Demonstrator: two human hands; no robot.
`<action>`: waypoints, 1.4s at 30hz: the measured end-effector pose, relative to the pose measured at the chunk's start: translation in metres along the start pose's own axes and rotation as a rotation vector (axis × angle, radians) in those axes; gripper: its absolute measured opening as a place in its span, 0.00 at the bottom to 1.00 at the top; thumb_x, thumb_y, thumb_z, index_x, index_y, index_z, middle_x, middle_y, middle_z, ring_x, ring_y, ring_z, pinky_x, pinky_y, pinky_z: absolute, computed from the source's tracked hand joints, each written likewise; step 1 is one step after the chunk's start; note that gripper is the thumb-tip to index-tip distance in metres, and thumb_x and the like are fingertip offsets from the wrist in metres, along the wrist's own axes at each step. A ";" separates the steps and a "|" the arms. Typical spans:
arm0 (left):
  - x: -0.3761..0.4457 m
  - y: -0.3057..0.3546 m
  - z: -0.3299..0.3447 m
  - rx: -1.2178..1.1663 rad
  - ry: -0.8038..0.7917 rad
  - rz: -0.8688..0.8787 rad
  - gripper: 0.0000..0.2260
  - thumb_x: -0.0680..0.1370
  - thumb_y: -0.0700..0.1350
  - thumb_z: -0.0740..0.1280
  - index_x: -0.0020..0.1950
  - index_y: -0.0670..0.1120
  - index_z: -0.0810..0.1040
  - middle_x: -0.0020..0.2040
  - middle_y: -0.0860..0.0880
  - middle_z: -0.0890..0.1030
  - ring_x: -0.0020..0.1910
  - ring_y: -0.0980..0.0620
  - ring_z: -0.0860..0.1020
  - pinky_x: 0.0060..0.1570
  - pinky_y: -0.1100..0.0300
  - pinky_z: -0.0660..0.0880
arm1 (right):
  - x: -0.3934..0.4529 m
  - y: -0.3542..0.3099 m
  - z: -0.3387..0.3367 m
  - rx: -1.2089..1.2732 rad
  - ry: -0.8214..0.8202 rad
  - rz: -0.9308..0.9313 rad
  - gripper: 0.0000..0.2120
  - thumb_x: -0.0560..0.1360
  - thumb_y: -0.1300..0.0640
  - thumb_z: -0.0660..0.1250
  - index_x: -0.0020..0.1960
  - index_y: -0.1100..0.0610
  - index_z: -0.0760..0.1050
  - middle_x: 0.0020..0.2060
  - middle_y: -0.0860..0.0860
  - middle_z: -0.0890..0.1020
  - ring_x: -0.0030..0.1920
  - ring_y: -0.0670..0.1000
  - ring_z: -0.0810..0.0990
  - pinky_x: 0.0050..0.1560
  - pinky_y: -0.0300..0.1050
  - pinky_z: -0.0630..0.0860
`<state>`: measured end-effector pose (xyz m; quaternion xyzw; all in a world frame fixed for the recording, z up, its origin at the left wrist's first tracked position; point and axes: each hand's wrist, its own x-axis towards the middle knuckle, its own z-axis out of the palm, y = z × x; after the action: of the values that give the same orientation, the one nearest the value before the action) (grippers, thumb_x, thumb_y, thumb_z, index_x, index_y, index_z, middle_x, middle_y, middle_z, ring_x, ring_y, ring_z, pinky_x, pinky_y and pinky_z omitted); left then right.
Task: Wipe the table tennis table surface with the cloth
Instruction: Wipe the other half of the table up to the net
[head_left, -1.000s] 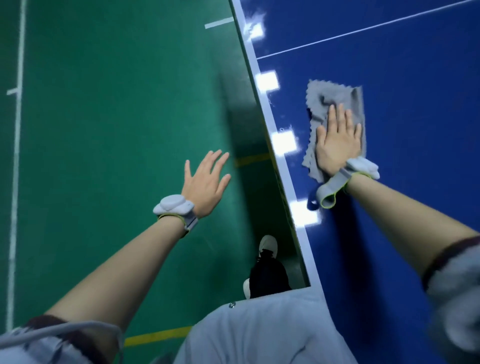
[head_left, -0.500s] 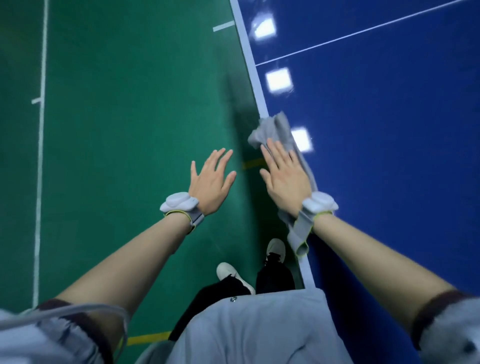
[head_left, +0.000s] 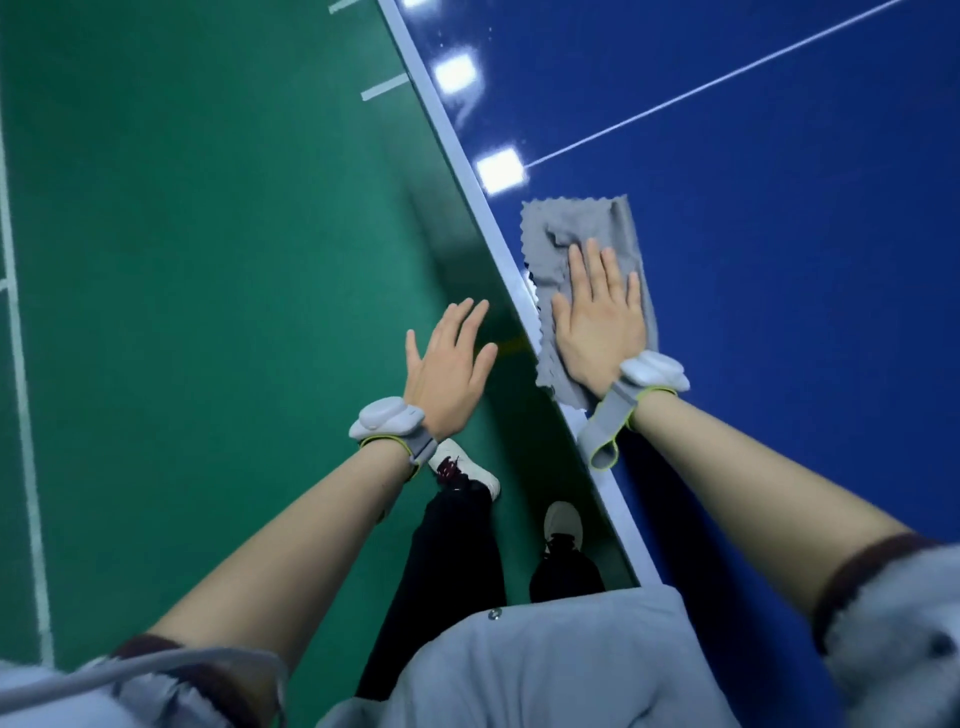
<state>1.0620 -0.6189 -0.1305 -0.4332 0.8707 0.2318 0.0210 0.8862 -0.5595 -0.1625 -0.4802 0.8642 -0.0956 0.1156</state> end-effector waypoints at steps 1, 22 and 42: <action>0.006 -0.013 -0.003 0.009 -0.003 -0.013 0.22 0.81 0.52 0.50 0.75 0.52 0.54 0.76 0.53 0.56 0.75 0.54 0.52 0.70 0.39 0.44 | 0.013 -0.007 0.001 -0.005 -0.008 0.000 0.27 0.82 0.48 0.46 0.77 0.54 0.45 0.77 0.50 0.48 0.76 0.50 0.46 0.74 0.50 0.40; 0.179 -0.252 -0.130 0.031 0.005 -0.218 0.22 0.81 0.53 0.50 0.75 0.51 0.54 0.76 0.51 0.56 0.75 0.52 0.52 0.70 0.39 0.45 | 0.270 -0.145 0.012 -0.164 -0.064 -0.100 0.33 0.79 0.39 0.50 0.78 0.50 0.42 0.77 0.48 0.45 0.76 0.50 0.42 0.73 0.58 0.40; 0.552 -0.329 -0.313 0.148 0.027 -0.131 0.23 0.81 0.54 0.49 0.76 0.52 0.53 0.76 0.51 0.55 0.75 0.52 0.52 0.70 0.40 0.44 | 0.616 -0.282 0.010 -0.140 -0.059 -0.051 0.29 0.81 0.47 0.49 0.77 0.51 0.39 0.77 0.50 0.43 0.76 0.51 0.42 0.72 0.57 0.39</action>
<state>1.0201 -1.3320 -0.1096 -0.4896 0.8554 0.1592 0.0561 0.8013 -1.2316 -0.1607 -0.5116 0.8525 -0.0234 0.1047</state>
